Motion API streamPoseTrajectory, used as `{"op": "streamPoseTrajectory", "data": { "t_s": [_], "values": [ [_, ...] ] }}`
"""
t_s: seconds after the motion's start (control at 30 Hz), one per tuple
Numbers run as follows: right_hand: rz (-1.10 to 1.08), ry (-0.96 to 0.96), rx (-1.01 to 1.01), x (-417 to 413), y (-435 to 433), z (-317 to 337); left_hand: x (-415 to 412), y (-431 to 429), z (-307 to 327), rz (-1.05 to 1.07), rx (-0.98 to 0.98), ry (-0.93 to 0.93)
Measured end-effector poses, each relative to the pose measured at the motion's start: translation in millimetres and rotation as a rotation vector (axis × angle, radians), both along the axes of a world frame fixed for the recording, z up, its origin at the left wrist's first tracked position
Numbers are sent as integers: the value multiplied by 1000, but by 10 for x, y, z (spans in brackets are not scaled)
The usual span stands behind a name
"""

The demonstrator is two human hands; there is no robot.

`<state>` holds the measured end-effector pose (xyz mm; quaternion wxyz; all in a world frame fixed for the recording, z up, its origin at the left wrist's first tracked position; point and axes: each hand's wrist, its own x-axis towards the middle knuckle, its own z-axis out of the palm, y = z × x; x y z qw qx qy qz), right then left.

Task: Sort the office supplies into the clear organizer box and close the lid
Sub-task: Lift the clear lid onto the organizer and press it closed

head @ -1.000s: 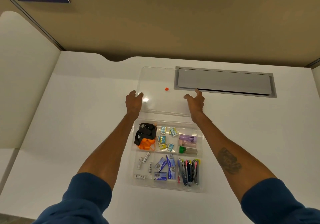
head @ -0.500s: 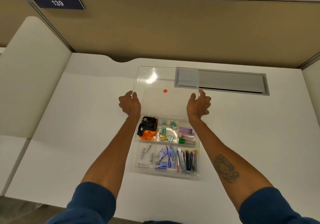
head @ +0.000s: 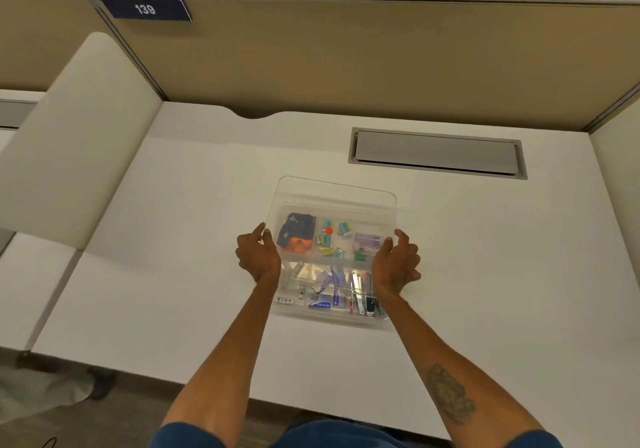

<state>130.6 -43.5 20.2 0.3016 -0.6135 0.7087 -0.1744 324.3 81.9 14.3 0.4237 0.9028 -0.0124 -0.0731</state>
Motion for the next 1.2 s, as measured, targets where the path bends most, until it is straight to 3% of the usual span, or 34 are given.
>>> {"op": "streamPoseTrajectory", "data": {
  "t_s": [0.33,1.2],
  "values": [
    [54,27,-4,-273,329,-127,-396,395,-116,23,101,38],
    [53,-43,-20,-356,325,-215,-385,508,-340,-100,11,-33]
  ]
}}
